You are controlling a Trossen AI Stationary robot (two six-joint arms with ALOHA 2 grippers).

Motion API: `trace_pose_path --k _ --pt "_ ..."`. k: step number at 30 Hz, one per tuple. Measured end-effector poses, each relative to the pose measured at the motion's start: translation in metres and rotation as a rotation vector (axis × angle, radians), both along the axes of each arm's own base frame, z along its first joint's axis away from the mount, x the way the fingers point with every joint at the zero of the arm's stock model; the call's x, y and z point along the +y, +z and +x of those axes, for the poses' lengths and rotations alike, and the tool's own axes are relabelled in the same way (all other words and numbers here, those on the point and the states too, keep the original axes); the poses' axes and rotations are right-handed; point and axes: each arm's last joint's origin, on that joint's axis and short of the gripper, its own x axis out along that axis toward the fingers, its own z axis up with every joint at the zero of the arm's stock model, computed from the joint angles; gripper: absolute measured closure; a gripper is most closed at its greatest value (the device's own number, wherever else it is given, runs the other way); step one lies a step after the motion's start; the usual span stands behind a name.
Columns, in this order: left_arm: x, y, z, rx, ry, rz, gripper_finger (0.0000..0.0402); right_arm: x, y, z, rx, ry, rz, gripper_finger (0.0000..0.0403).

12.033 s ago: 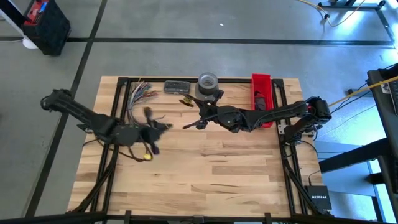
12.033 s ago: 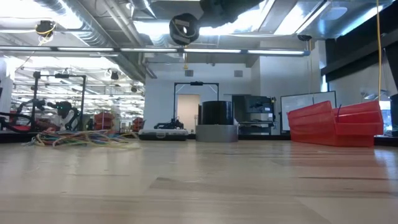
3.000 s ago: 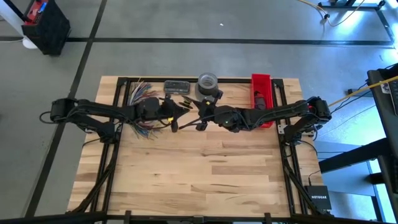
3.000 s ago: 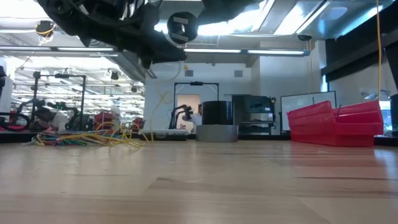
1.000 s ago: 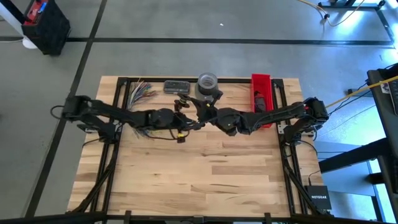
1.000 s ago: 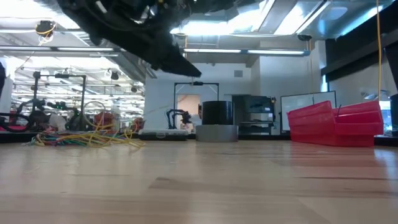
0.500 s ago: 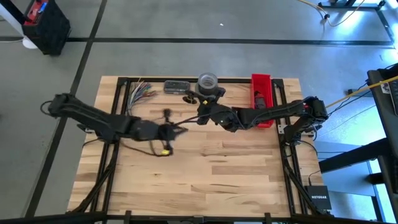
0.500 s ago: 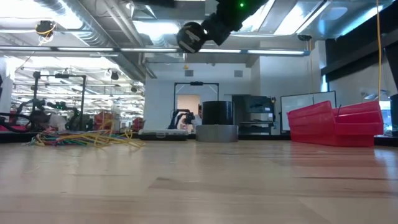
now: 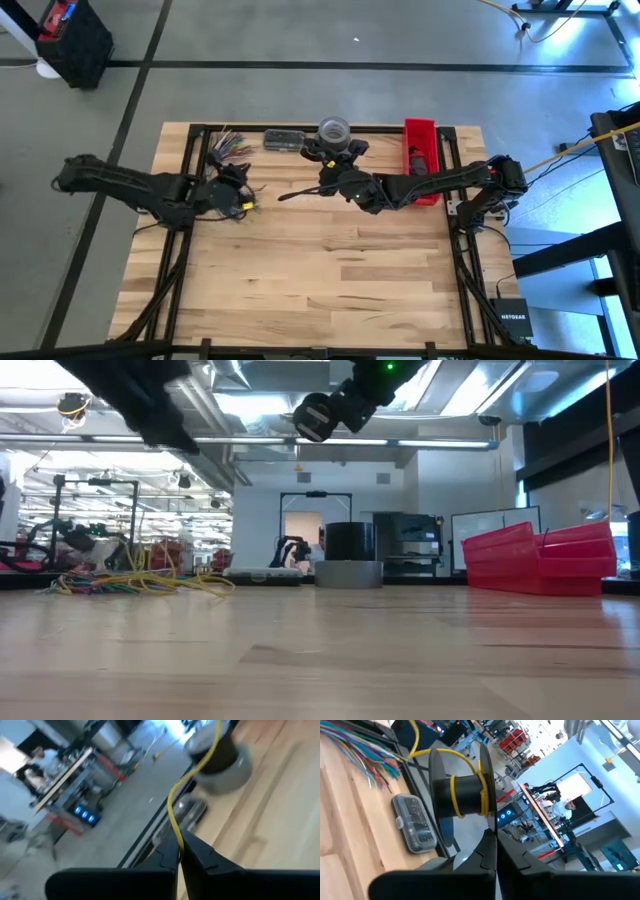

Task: Coil cords
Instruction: Uncoil the yellow wire from the spool

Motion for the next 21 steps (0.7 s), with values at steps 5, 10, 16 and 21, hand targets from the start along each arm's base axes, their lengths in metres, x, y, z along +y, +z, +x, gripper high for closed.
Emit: trace_pose_path --k 5,10,16,21 --pt "0.016 -0.017 0.008 0.006 0.034 -0.076 0.0375 0.000 0.001 0.001 -0.007 0.011 0.000 0.0403" --pt "0.027 -0.029 0.020 0.010 -0.045 -0.286 0.0317 0.000 0.001 0.001 -0.004 0.011 0.000 0.0403" --pt "0.028 -0.028 0.018 0.156 -0.169 -0.542 0.0266 0.000 0.001 0.000 0.000 0.011 -0.002 0.0403" --pt "0.017 0.005 0.012 0.052 -0.207 -0.584 0.0259 0.000 0.000 0.001 0.000 0.018 0.002 0.0403"
